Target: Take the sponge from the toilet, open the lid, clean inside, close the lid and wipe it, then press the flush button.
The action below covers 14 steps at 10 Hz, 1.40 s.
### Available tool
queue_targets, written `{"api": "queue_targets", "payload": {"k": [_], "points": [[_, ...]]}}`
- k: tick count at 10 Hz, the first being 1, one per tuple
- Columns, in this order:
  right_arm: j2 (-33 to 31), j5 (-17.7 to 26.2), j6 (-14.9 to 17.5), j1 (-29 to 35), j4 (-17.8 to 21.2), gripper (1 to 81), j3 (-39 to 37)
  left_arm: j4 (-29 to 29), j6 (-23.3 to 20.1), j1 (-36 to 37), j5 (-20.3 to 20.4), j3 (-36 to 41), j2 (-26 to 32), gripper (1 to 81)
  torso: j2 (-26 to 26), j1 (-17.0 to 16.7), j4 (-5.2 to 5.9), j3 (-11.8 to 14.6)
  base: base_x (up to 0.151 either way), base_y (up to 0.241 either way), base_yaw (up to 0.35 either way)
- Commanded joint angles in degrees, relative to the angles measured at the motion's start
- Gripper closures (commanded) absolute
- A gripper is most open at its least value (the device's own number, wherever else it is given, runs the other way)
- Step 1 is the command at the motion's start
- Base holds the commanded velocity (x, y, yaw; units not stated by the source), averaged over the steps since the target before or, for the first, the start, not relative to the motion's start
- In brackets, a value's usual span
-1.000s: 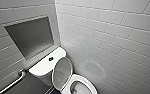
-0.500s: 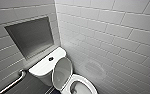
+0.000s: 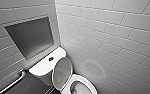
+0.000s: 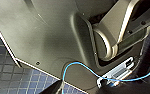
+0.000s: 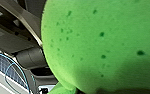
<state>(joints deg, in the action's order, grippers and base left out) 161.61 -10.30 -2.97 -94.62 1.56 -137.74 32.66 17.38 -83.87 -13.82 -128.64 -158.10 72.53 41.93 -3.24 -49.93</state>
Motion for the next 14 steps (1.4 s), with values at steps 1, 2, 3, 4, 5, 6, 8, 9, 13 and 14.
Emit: {"api": "queue_targets", "payload": {"k": [1, 2, 3, 4, 5, 6, 8, 9, 13, 14], "points": [[-7.99, 0.3, -0.37, 0.51, -0.15, 81.1, 10.95, -27.52, -24.82, -0.02, 1.96, -4.43, -1.7, 1.0, 0.0, 0.0, 0.0, 0.0, 0.0, 0.0, 0.0], [-13.87, -0.25, -0.37, 2.26, 0.11, 81.1, 20.07, -29.41, -26.0, -0.02, 2.82, -4.43, -1.61, 1.0, 0.0, 0.0, 0.0, 0.0, 0.0, 0.0, 0.0], [-19.15, -0.25, -0.37, 4.74, 0.29, 81.1, 27.13, -29.93, -25.9, -0.02, 3.72, -4.35, -1.52, 1.0, 0.0, 0.0, 0.0, 0.0, 0.0, 0.0, 0.0], [-23.38, -0.33, -0.8, 7.35, 0.81, 81.1, 31.89, -29.93, -25.82, -0.02, 3.72, -4.43, -1.79, 1.0, 0.0, 0.0, 0.0, 0.0, 0.0, 0.0, 0.0], [-26.82, -0.07, -1.94, 10.44, 1.16, 81.1, 36.11, -29.85, -25.82, -0.02, 3.72, -4.43, -2.14, 1.0, 0.0, 0.0, 0.0, 0.0, 0.0, 0.0, 0.0], [-29.18, 0.02, -1.95, 12.57, 0.99, 81.1, 39.19, -29.58, -25.91, -0.02, 3.8, -4.52, -2.15, 1.0, 0.0, 0.0, 0.0, 0.0, 0.0, 0.0, 0.0], [-34.2, 0.02, -2.46, 17.04, 1.43, 81.1, 43.95, -29.85, -25.82, 0.15, 3.8, -4.53, -2.23, 1.0, 0.0, 0.0, 0.0, 0.0, 0.0, 0.0, 0.0], [-36.49, 0.19, -3.0, 20.01, 1.43, 81.1, 46.84, -29.93, -25.82, 0.15, 3.8, -4.6, -2.31, 1.0, 0.0, 0.0, 0.0, 0.0, 0.0, 0.0, 0.0], [-37.74, 0.46, -3.18, 29.43, 3.36, 81.1, 48.9, -29.85, -25.82, 0.15, 3.72, -5.14, -3.28, 1.0, -0.02, 0.0, 0.0, 0.0, 0.0, 0.0, 0.0], [-37.56, 0.46, -3.18, 31.02, 5.38, 81.1, 47.75, -29.85, -25.82, 0.15, 3.72, -6.28, -3.9, 1.0, -0.02, 0.0, 0.0, 0.0, 0.0, 0.0, 0.0]]}}
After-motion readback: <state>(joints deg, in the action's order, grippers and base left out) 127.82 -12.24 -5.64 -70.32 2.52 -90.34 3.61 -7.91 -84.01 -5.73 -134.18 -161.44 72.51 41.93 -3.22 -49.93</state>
